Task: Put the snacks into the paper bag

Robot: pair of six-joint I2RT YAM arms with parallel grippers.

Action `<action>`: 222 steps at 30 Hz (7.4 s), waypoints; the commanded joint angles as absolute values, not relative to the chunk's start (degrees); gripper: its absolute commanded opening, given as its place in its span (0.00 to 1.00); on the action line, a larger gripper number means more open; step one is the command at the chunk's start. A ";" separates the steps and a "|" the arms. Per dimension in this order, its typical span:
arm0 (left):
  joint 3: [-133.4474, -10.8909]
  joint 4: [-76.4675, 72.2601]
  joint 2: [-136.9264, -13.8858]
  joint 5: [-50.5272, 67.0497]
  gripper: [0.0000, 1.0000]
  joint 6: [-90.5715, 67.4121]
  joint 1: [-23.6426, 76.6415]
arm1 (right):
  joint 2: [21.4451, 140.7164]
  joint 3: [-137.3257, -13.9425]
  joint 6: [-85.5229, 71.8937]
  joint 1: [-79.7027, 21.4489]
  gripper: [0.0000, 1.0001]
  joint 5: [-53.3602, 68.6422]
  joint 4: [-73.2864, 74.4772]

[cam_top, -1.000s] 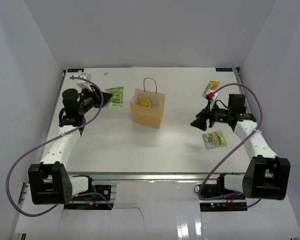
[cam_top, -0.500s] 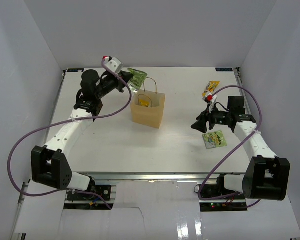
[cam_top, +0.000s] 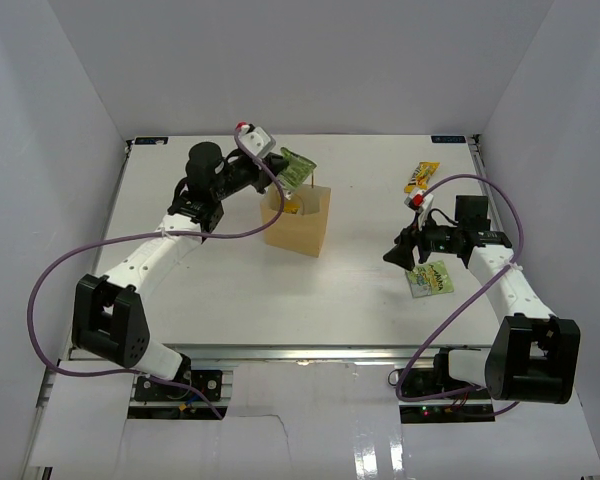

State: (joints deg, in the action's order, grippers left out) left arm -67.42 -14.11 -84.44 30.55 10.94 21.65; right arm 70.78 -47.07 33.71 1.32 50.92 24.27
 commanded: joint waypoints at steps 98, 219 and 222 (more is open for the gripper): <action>-37.79 0.44 -39.81 -3.43 0.92 -22.76 22.68 | 91.68 -82.36 21.80 -42.54 0.60 -2.56 -5.10; -38.76 0.97 -38.58 -1.76 0.93 -23.91 22.68 | 85.45 -85.09 20.76 -20.50 0.90 30.10 11.78; -38.15 0.44 -38.67 -0.53 0.93 -24.26 22.68 | 81.67 -79.11 13.45 -16.64 0.90 21.18 14.14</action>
